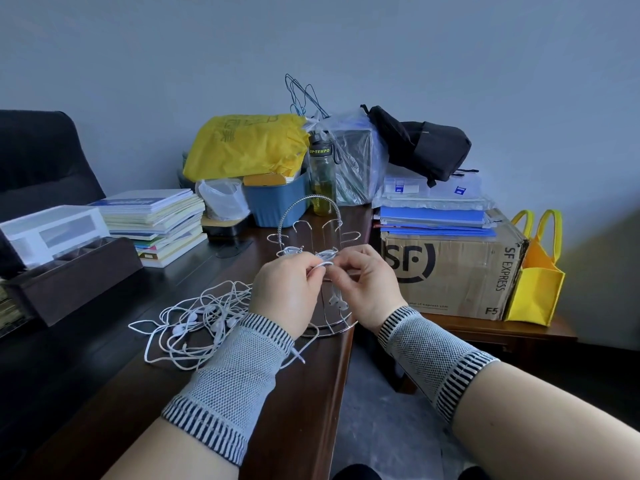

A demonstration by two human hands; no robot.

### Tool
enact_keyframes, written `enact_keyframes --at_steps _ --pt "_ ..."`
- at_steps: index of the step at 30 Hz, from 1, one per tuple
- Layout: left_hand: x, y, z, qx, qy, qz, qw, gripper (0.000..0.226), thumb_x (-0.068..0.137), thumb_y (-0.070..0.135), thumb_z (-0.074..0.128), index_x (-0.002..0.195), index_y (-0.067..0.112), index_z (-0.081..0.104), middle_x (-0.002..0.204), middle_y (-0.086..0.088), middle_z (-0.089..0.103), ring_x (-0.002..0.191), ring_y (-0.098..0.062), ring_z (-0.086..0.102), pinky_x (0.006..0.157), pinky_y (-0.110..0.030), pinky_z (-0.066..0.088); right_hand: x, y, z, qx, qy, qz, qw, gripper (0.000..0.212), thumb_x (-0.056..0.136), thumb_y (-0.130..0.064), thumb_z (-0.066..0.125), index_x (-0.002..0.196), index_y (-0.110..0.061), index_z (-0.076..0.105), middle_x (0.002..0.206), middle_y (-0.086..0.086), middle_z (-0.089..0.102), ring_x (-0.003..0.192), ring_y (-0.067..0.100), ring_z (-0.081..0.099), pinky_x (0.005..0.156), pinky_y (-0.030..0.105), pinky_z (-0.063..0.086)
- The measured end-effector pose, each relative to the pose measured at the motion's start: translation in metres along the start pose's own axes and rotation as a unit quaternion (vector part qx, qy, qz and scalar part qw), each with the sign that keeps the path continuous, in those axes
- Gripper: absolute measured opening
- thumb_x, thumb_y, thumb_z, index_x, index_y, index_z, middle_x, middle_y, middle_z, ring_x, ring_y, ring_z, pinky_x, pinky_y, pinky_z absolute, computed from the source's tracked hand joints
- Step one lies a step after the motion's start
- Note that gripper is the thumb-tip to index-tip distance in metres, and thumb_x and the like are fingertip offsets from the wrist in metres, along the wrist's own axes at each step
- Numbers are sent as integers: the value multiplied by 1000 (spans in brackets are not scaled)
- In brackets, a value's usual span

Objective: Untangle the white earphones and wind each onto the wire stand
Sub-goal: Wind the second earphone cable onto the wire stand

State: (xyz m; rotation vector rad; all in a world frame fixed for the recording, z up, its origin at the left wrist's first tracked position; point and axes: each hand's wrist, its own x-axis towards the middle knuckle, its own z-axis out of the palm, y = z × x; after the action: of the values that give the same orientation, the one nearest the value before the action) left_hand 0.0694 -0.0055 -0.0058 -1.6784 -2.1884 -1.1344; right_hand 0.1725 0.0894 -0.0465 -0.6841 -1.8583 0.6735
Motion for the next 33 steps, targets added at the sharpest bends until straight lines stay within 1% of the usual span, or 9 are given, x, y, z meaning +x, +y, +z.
enact_keyframes --at_steps 4,6,8,12,16,20,25,28,33 --pt "7 2 -9 -4 12 -39 999 18 97 27 55 97 24 73 75 13 66 55 -3 62 52 -7 44 3 -6 -3 94 13 100 990 20 89 -19 66 70 -26 62 76 -7 61 63 3 56 65 22 49" --pt "11 1 -10 0 30 -64 997 23 97 30 53 91 24 74 78 11 70 67 -9 65 58 -18 49 4 -10 -3 142 9 144 979 19 91 -18 64 72 -18 63 63 -8 59 50 -1 51 53 18 45" --pt "14 3 -9 11 33 -88 995 31 97 32 50 83 20 75 79 5 73 71 -14 66 62 -27 52 8 -9 -2 159 19 175 971 20 90 -18 64 70 -17 64 60 -8 59 52 3 52 56 22 46" --pt "19 6 -3 63 -5 -110 992 47 99 33 42 72 11 73 69 -2 73 49 -3 58 48 -20 45 16 -10 2 187 38 240 952 20 87 -18 64 67 -15 65 66 3 63 64 18 54 65 34 48" --pt "21 4 3 5 -28 -159 987 45 98 28 41 71 11 73 59 2 69 43 -2 60 43 -16 45 23 -11 2 171 38 261 949 21 85 -20 63 67 -9 68 70 13 69 65 22 58 68 41 54" --pt "19 0 9 -88 -40 -202 975 41 96 25 45 67 13 71 58 0 71 56 -15 69 63 -29 59 29 -14 -1 130 29 265 955 25 82 -21 64 74 2 69 80 20 72 68 28 64 74 48 56" --pt "15 -2 13 -193 -30 -261 945 34 95 22 50 72 12 73 70 -1 74 63 -17 69 55 -22 49 39 -15 -5 94 -8 277 956 25 80 -22 68 69 0 70 78 18 73 82 37 71 76 51 58" --pt "10 -4 18 -248 -25 -288 924 39 95 20 49 62 11 68 76 -4 74 76 -20 73 65 -28 51 39 -14 -7 88 -16 281 955 22 79 -20 70 64 -5 68 77 16 73 83 36 71 76 49 57" --pt "4 -4 22 -233 -32 -266 935 41 94 18 49 56 16 64 72 1 70 83 -25 68 85 -45 57 37 -17 -7 97 -8 271 957 22 81 -14 70 59 -12 64 75 13 73 81 33 72 77 48 59"
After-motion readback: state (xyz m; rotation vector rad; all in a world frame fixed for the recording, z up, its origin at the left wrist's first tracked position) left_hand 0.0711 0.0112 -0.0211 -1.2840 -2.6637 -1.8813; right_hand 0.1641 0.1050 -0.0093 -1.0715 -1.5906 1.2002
